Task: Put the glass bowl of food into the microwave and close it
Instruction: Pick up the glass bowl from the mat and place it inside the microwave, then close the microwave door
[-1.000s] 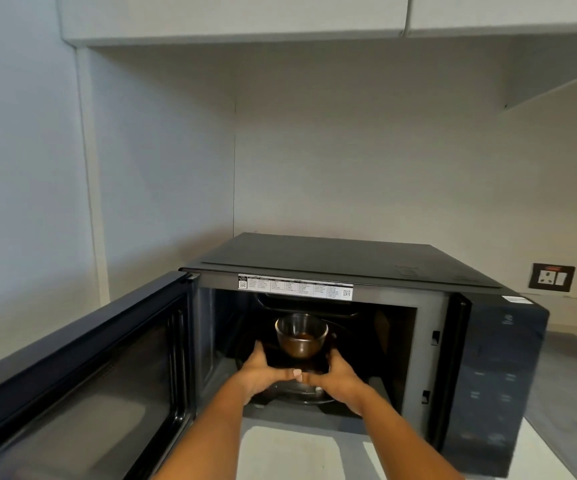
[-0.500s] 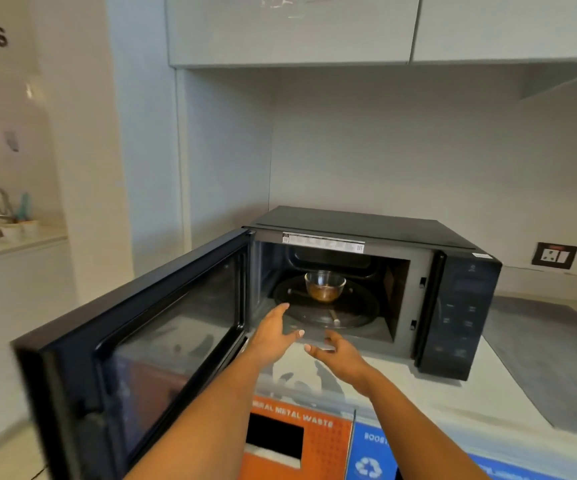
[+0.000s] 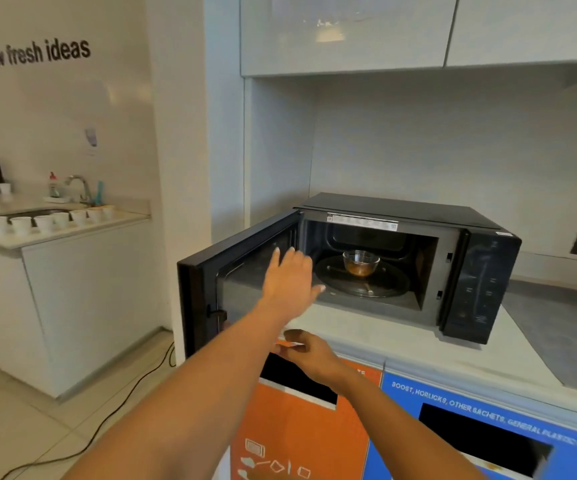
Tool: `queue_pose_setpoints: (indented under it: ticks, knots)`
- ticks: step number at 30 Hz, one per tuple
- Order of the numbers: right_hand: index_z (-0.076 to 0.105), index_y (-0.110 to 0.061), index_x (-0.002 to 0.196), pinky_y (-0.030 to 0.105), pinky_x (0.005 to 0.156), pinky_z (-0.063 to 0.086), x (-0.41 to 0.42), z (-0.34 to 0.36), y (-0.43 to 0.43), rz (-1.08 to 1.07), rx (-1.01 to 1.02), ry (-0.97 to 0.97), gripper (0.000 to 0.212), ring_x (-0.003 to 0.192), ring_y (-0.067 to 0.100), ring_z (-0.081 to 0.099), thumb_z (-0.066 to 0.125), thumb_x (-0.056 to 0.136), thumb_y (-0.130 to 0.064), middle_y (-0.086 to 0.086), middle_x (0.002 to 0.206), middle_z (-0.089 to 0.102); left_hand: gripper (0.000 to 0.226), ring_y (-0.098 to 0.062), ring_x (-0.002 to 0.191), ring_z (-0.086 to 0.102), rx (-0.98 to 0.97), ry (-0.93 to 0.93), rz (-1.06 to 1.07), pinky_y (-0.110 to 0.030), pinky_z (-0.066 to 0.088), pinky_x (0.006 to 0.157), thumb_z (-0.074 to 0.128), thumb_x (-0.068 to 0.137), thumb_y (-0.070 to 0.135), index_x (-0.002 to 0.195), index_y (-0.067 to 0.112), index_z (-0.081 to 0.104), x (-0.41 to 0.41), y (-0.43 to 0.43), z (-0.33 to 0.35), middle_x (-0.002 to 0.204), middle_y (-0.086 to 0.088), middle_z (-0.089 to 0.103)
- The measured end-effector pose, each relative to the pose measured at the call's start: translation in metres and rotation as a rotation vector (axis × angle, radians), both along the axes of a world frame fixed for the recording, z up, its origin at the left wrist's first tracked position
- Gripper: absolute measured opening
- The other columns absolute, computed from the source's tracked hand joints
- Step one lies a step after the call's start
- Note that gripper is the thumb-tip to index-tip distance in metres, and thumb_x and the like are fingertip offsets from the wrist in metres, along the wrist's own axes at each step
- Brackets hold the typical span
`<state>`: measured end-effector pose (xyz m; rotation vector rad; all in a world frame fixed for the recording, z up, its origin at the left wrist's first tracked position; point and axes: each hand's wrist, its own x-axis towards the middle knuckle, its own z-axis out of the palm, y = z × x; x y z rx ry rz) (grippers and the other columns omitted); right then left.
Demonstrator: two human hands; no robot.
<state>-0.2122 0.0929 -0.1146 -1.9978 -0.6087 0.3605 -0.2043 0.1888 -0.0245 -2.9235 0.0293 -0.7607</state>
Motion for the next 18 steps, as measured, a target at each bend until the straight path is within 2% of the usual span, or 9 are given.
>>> queue_pose_setpoints:
  ticks: [2,5,7,10,12,14,16,18]
  knots:
    - [0.044,-0.013,0.132,0.025,0.091,0.043,-0.017,0.001,0.008,0.06,0.008,-0.003,0.057,0.113,0.013,0.051,0.061,0.084,-0.039,0.002,0.139,0.047,0.072,-0.029,0.144,0.02,0.045,-0.04,0.11,-0.051,0.008,0.117,0.041,0.091,0.053,0.142,0.004,0.029,-0.01,0.012,0.017,0.151,-0.015,0.031]
    - [0.042,-0.011,0.134,0.026,0.093,0.043,-0.036,0.001,0.02,0.118,-0.006,-0.049,0.057,0.122,0.018,0.049,0.061,0.085,-0.035,0.005,0.141,0.046,0.078,-0.031,0.144,0.018,0.084,-0.004,0.303,-0.057,0.009,0.115,0.042,0.09,0.054,0.145,0.003,0.022,-0.024,0.028,0.04,0.154,-0.018,0.025]
    - [0.04,-0.011,0.136,0.027,0.098,0.04,-0.047,0.003,0.027,0.145,-0.004,-0.061,0.059,0.126,0.019,0.046,0.061,0.086,-0.034,0.005,0.141,0.045,0.079,-0.034,0.141,0.023,0.068,0.05,0.399,-0.061,0.015,0.112,0.043,0.09,0.055,0.144,0.002,0.022,-0.033,0.037,0.053,0.151,-0.019,0.028]
    - [0.039,-0.012,0.135,0.025,0.098,0.038,-0.06,0.002,0.037,0.171,0.007,-0.058,0.059,0.126,0.018,0.045,0.062,0.085,-0.032,0.004,0.141,0.045,0.079,-0.036,0.133,0.036,-0.015,0.168,0.48,-0.062,0.022,0.108,0.045,0.088,0.058,0.142,0.003,0.028,-0.041,0.043,0.063,0.145,-0.019,0.037]
    - [0.041,-0.013,0.134,0.024,0.097,0.038,-0.066,0.0,0.041,0.19,0.009,-0.053,0.058,0.124,0.015,0.045,0.063,0.084,-0.032,0.003,0.14,0.045,0.075,-0.035,0.127,0.045,-0.036,0.256,0.507,-0.058,0.029,0.108,0.046,0.086,0.06,0.138,0.005,0.038,-0.045,0.045,0.063,0.139,-0.016,0.046]
    - [0.043,-0.016,0.132,0.022,0.094,0.037,-0.071,-0.003,0.041,0.208,0.019,-0.039,0.056,0.117,0.008,0.045,0.064,0.083,-0.032,0.001,0.139,0.047,0.07,-0.032,0.121,0.05,-0.033,0.269,0.493,-0.049,0.039,0.104,0.048,0.085,0.061,0.131,0.007,0.047,-0.048,0.045,0.061,0.132,-0.013,0.052]
    - [0.043,-0.019,0.131,0.021,0.092,0.035,-0.073,-0.006,0.041,0.215,0.03,-0.036,0.055,0.114,0.005,0.044,0.065,0.082,-0.032,0.0,0.137,0.048,0.065,-0.029,0.116,0.054,-0.035,0.256,0.451,-0.04,0.044,0.096,0.047,0.086,0.061,0.125,0.008,0.052,-0.05,0.044,0.061,0.126,-0.011,0.057]
    - [0.042,-0.02,0.132,0.021,0.094,0.034,-0.074,-0.008,0.039,0.203,0.03,-0.053,0.057,0.122,0.01,0.044,0.065,0.082,-0.033,0.0,0.138,0.048,0.061,-0.026,0.109,0.057,-0.024,0.261,0.416,-0.034,0.045,0.082,0.045,0.087,0.061,0.119,0.01,0.056,-0.051,0.04,0.064,0.118,-0.008,0.061]
